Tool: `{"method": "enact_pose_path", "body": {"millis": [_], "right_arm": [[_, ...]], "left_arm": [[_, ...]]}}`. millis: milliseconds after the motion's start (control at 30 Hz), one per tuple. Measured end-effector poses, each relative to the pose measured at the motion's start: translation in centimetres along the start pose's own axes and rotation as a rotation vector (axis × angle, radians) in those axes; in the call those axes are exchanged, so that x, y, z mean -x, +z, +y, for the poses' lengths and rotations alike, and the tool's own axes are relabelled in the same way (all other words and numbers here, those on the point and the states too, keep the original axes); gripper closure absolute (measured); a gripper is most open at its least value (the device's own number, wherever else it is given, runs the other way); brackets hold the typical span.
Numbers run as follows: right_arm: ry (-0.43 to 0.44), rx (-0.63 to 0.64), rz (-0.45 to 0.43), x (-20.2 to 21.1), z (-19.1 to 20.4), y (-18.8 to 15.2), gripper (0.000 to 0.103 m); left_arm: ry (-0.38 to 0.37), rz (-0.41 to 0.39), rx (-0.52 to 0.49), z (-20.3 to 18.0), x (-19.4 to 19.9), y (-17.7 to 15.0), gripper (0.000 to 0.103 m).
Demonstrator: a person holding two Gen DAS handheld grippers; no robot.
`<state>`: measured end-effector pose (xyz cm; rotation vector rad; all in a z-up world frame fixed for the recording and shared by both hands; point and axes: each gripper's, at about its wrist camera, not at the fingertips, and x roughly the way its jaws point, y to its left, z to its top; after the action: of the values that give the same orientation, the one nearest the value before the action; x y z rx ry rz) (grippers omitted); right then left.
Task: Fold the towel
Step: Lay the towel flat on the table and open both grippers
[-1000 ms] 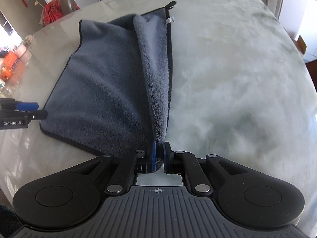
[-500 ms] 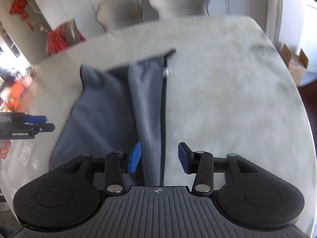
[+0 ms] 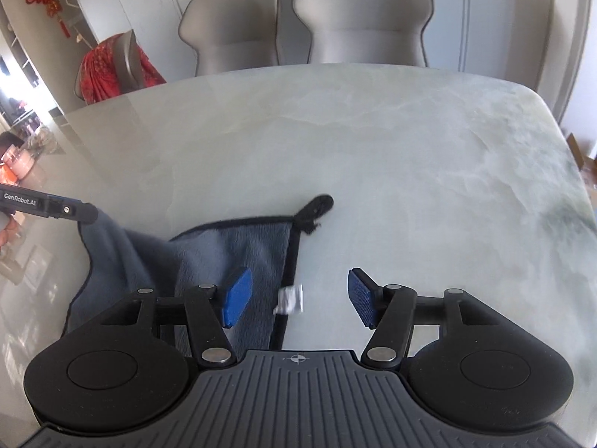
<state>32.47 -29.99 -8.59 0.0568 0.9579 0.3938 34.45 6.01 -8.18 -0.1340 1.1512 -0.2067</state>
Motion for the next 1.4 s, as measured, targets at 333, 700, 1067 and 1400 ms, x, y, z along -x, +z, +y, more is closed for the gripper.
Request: {"method": "enact_pose_path", "body": {"millis": [333,700,1067,1400], "right_arm": [[-0.014,0.104,0.029,-4.2,1.1,1.8,0.044],[0.000,0.247,0.030,-5.8,3.3,0.8,0.088],[-0.125,0.226,-0.184,-1.5,1.8,2.5,0.092],[-0.198,0.195,-0.181,-2.0,0.4,1.7,0.071]], "left_arm": [[-0.021,0.091,-0.001,0.2,-2.5,0.0,0.028],[-0.060,0.065,-0.090,-0.7,-2.1,-1.3,0.059],[0.010,-0.208,-0.275,-3.6,1.8,-0.6,0.081],[0.212,-0.184,-0.307,-2.7,-1.3,-1.9,0.062]]}}
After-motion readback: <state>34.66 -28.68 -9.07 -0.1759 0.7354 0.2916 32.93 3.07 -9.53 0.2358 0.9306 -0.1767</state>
